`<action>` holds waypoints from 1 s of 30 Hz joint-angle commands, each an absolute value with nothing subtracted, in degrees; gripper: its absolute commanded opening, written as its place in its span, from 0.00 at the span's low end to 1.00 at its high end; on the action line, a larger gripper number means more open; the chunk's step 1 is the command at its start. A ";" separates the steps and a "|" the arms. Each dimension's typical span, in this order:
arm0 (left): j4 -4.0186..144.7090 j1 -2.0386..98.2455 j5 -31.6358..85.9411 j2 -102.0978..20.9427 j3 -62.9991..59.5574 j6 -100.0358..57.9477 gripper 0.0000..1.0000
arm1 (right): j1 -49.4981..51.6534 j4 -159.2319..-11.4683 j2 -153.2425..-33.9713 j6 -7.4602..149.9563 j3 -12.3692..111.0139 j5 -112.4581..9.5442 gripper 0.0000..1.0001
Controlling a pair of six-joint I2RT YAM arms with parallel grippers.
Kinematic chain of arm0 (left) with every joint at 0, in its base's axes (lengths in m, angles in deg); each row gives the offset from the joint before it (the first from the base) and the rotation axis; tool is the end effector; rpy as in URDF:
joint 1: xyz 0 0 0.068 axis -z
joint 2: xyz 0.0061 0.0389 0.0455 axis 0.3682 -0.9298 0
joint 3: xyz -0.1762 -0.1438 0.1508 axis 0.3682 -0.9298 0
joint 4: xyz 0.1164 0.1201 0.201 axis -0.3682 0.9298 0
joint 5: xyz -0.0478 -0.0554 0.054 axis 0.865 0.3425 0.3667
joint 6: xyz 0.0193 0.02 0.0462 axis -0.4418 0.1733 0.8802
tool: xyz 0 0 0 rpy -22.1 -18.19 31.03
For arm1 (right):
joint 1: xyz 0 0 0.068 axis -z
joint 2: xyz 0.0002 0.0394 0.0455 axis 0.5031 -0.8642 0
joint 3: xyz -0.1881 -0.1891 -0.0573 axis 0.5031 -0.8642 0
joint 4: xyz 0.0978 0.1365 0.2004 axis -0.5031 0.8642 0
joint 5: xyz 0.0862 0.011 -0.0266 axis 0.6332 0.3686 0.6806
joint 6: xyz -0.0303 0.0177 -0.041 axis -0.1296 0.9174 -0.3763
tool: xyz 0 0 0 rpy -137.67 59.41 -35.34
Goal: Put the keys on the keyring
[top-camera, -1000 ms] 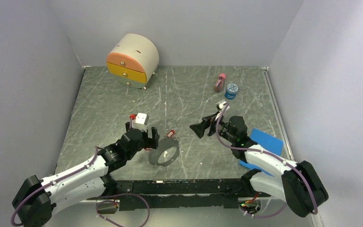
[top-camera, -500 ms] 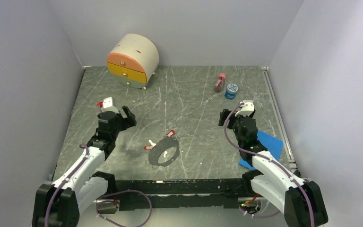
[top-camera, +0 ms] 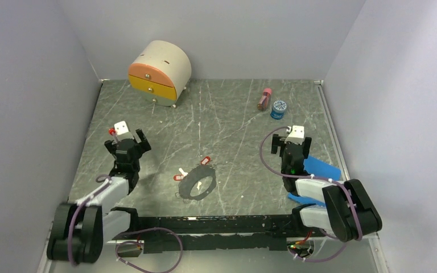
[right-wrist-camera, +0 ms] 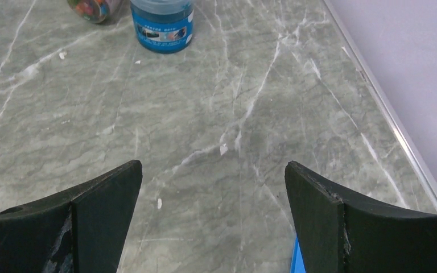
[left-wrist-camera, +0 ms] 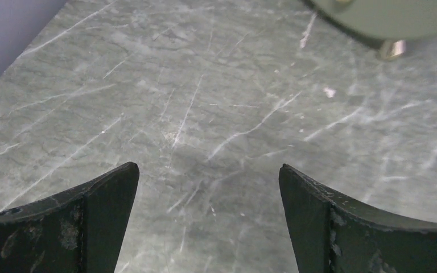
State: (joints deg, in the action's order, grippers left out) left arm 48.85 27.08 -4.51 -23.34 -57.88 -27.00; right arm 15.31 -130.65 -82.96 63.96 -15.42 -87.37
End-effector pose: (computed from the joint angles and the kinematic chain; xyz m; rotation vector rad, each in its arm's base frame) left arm 0.2042 -0.0054 0.1839 -0.4679 1.8091 0.1100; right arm 0.2065 0.0376 0.1545 0.1035 1.8035 -0.2719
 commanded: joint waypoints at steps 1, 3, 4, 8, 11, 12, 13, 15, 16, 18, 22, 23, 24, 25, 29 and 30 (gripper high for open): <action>27.78 26.23 -8.20 -36.30 -59.56 -19.05 0.98 | 15.86 -142.08 -85.03 61.62 -14.37 -89.69 0.99; 21.62 25.75 -5.78 -41.99 -58.60 -17.52 0.98 | 16.31 -146.94 -86.07 60.81 -15.69 -89.41 0.99; 22.15 25.53 -3.84 -43.38 -57.22 -15.88 0.98 | 16.62 -148.90 -86.66 60.34 -16.14 -89.44 0.99; 15.73 24.32 0.44 -51.09 -55.57 -11.54 0.98 | 19.95 -159.09 -92.64 61.72 -18.25 -87.00 0.99; 5.74 23.16 5.41 -60.09 -55.77 -8.41 0.98 | 22.73 -165.80 -98.07 63.37 -19.30 -84.18 0.99; 8.99 23.17 6.60 -59.62 -54.78 -8.18 0.98 | 22.96 -166.89 -98.94 62.49 -18.77 -84.01 0.99; 16.93 22.60 7.98 -57.55 -52.89 -8.94 0.98 | 22.92 -162.81 -98.16 62.59 -17.79 -83.24 0.99; 14.91 20.59 11.22 -59.35 -52.02 -9.11 0.98 | 23.47 -157.26 -97.49 64.26 -15.55 -83.49 0.99; 18.73 19.76 12.08 -57.99 -51.15 -11.24 0.98 | 23.57 -157.46 -98.25 64.34 -14.75 -85.42 0.99; 16.45 19.41 12.23 -59.15 -51.40 -11.70 0.98 | 23.77 -155.74 -98.11 66.39 -14.21 -87.31 0.99; 18.08 19.36 12.33 -58.57 -51.31 -11.82 0.98 | 23.74 -156.57 -98.31 66.24 -14.29 -87.32 0.99; 17.15 19.32 12.50 -58.98 -51.35 -11.73 0.98 | 23.78 -155.74 -98.09 66.53 -14.23 -87.30 0.99; 18.77 19.32 12.39 -58.44 -51.06 -11.89 0.98 | 23.79 -155.86 -98.09 66.37 -14.19 -87.27 0.99; 19.88 19.32 12.40 -58.17 -50.88 -11.95 0.98 | 23.77 -156.53 -98.34 66.14 -14.30 -87.29 0.99; 18.78 19.23 12.53 -58.52 -51.07 -11.93 0.98 | 23.79 -156.38 -98.31 66.18 -14.26 -87.31 0.99; 19.08 19.23 12.49 -58.44 -51.03 -11.97 0.98 | 23.79 -156.46 -98.35 66.16 -14.27 -87.31 0.99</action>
State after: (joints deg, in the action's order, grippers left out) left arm 20.07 19.43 11.51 -59.04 -52.09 -12.08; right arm 23.48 -154.89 -98.46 65.10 -15.24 -86.17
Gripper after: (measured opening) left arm 0.980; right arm 0.991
